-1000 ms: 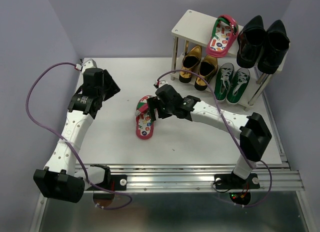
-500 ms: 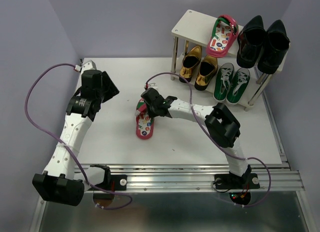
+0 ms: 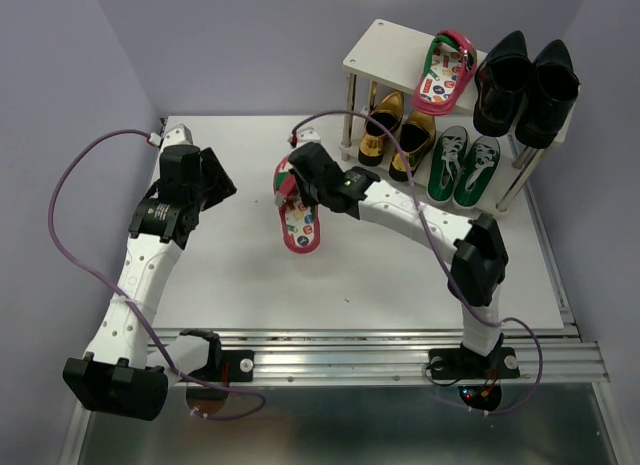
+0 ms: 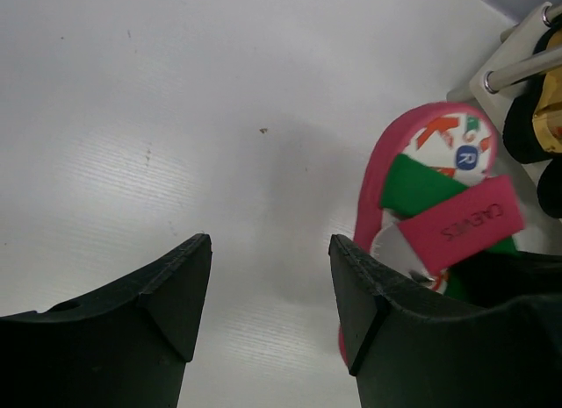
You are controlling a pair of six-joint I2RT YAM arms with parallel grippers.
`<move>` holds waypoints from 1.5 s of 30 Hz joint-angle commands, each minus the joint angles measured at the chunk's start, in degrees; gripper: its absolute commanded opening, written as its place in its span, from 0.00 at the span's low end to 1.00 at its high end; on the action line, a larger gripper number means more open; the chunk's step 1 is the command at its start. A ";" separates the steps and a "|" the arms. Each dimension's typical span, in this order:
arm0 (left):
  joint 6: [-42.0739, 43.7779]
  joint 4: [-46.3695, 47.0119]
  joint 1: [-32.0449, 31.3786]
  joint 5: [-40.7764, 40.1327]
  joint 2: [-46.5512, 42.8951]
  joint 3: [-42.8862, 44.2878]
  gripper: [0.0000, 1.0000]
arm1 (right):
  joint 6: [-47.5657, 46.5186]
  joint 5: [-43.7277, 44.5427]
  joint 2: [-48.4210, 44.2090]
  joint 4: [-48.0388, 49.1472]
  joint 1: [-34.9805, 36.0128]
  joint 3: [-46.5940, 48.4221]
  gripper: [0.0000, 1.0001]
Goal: Place and organize the shoes onto the shoe shelf
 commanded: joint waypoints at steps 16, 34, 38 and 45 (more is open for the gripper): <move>2.94 -0.93 0.26 -2.00 -3.77 3.16 0.67 | -6.63 10.74 -6.50 12.70 -13.11 32.34 0.01; 4.26 -0.23 0.26 0.80 -4.12 2.90 0.66 | 0.04 15.66 -4.32 18.72 -21.73 32.32 0.01; 4.78 -0.84 0.26 0.98 -4.65 2.72 0.66 | -0.55 14.79 -2.65 19.51 -23.31 34.50 0.01; 5.49 -0.93 0.26 1.86 -4.47 2.90 0.66 | -4.17 16.37 1.40 19.51 -24.46 39.08 0.01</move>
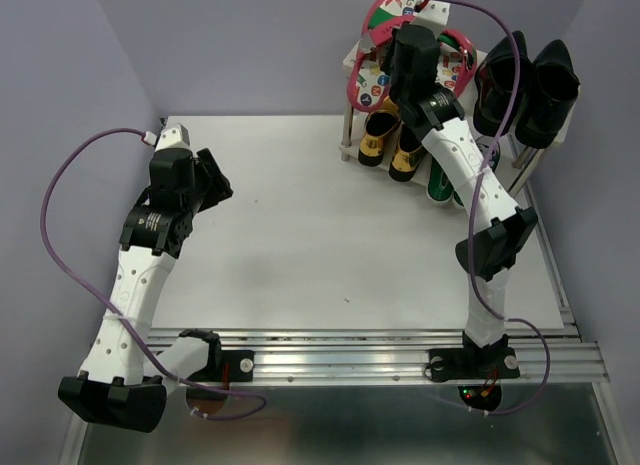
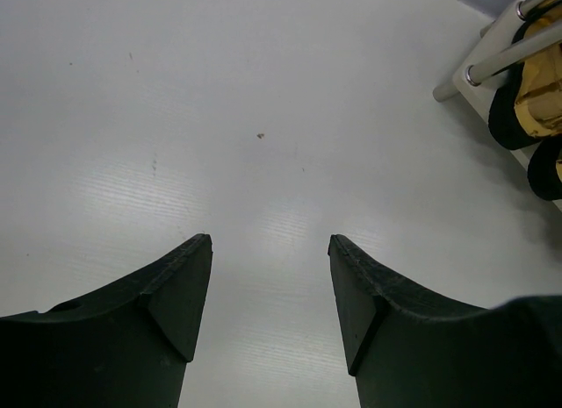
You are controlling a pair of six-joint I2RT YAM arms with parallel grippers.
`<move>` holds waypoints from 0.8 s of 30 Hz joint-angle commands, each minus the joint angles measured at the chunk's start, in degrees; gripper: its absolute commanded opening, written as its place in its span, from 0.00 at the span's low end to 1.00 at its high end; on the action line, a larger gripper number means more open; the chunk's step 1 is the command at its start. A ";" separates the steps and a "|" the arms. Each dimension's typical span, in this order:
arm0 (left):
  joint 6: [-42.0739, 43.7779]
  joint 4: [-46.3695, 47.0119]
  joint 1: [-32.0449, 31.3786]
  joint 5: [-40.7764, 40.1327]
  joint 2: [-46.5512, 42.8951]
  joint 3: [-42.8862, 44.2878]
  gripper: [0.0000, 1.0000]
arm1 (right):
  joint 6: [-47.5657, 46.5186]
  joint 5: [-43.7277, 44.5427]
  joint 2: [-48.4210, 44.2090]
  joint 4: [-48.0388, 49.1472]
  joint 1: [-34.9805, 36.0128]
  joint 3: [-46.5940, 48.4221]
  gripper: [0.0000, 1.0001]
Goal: Place and organize the shoes onto the shoe shelf
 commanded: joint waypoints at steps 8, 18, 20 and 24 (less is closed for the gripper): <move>1.29 1.83 0.26 2.65 -0.08 1.87 0.66 | -1.61 1.48 -1.33 7.91 -1.58 6.74 0.01; 1.73 1.39 0.26 2.39 0.80 2.31 0.66 | -1.88 1.04 -1.07 8.35 -2.72 7.36 0.01; 1.73 1.39 0.18 2.39 0.72 2.40 0.66 | -1.96 0.95 -0.98 8.35 -3.34 7.36 0.01; 1.64 1.56 0.26 2.57 0.80 1.96 0.66 | -2.14 1.13 -0.90 8.35 -3.95 7.01 0.01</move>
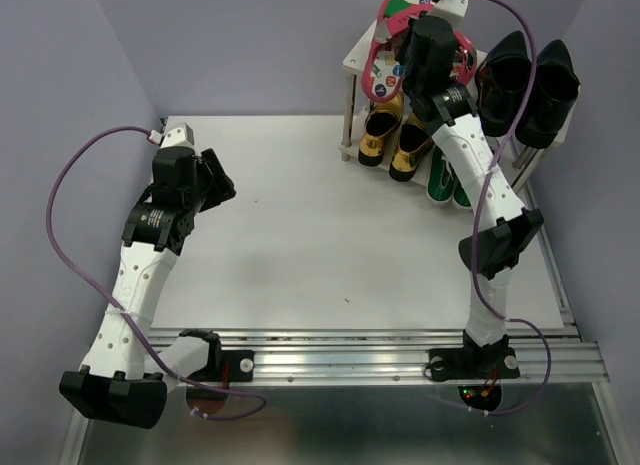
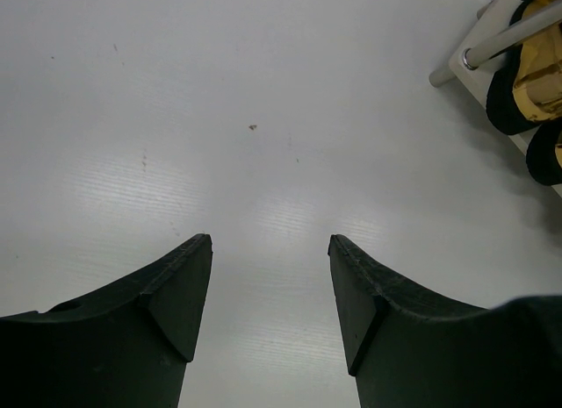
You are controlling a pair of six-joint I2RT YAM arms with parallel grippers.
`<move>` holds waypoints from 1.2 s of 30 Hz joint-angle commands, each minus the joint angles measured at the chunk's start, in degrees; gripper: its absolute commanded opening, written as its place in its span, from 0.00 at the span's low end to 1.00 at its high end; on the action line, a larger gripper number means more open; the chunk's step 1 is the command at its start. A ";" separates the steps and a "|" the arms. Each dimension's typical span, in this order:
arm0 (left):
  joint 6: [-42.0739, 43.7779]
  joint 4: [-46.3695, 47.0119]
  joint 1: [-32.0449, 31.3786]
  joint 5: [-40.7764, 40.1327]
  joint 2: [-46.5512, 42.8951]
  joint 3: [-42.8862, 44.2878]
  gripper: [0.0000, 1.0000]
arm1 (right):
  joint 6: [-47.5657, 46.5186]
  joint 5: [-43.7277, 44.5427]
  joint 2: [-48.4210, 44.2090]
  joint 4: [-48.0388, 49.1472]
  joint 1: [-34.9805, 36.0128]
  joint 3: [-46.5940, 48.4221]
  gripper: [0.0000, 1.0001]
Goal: Place and organize the shoes onto the shoe shelf
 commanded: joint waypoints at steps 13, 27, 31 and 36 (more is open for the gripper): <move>0.92 2.31 0.26 1.88 0.72 1.52 0.66 | -1.91 1.18 -0.98 7.91 -1.86 1.78 0.28; 0.83 3.02 0.26 2.32 1.78 1.08 0.66 | 0.11 -6.47 -7.91 6.59 -1.86 -0.33 0.73; 0.83 2.58 0.26 2.23 1.60 1.52 0.66 | 1.78 -11.99 -11.34 3.61 -1.86 -1.21 0.75; 0.04 2.75 0.26 2.49 0.72 1.43 0.66 | 3.81 -23.75 -20.55 -0.17 -1.86 -10.94 0.85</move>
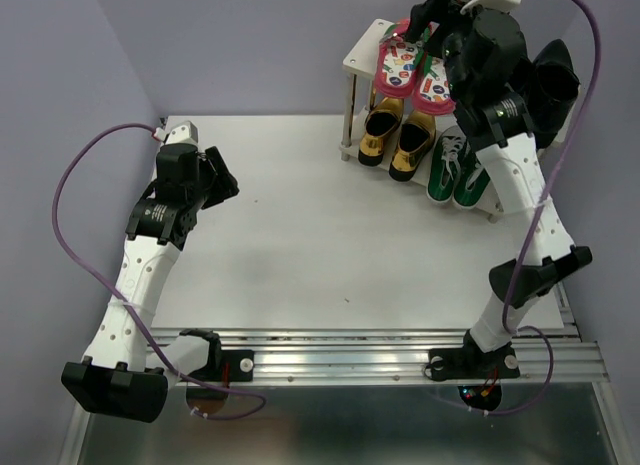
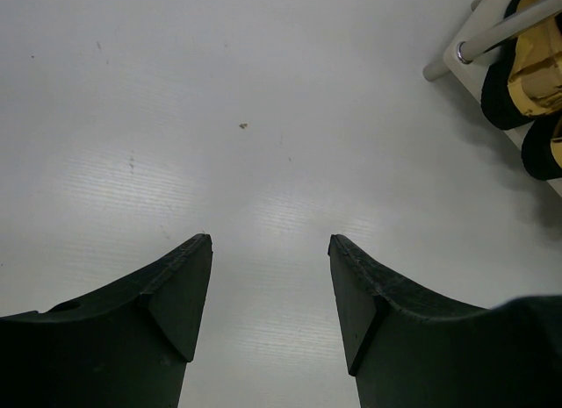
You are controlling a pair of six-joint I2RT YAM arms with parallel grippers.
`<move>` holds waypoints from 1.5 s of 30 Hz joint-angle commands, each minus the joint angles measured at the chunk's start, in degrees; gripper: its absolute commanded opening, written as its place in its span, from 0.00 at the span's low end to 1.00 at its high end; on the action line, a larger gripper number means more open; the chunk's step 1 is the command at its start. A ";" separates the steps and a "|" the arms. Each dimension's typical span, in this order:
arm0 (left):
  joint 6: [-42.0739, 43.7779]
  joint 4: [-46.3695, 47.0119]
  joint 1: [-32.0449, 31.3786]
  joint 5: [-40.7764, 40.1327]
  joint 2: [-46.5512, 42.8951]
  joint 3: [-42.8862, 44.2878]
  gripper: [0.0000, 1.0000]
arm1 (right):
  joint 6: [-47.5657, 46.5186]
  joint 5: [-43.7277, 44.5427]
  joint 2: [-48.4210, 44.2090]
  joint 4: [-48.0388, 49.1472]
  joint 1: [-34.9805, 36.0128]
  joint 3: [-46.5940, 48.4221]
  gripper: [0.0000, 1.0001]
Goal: Place and organize the shoes onto the shoe shelf
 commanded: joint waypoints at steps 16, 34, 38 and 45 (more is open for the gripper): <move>1.38 4.30 0.26 2.43 -0.19 0.55 0.66 | 1.29 -21.79 -30.53 -11.59 -0.40 -45.93 1.00; 1.03 10.62 0.26 4.72 0.51 2.14 0.66 | 5.86 2.86 -42.07 -18.01 -0.40 -68.72 1.00; 1.03 10.89 0.18 4.63 0.77 2.22 0.66 | 5.51 2.95 -42.07 -18.19 -0.40 -68.28 1.00; 0.94 11.15 0.26 5.25 1.13 2.66 0.66 | 5.95 2.60 -44.09 -17.05 -0.40 -68.02 1.00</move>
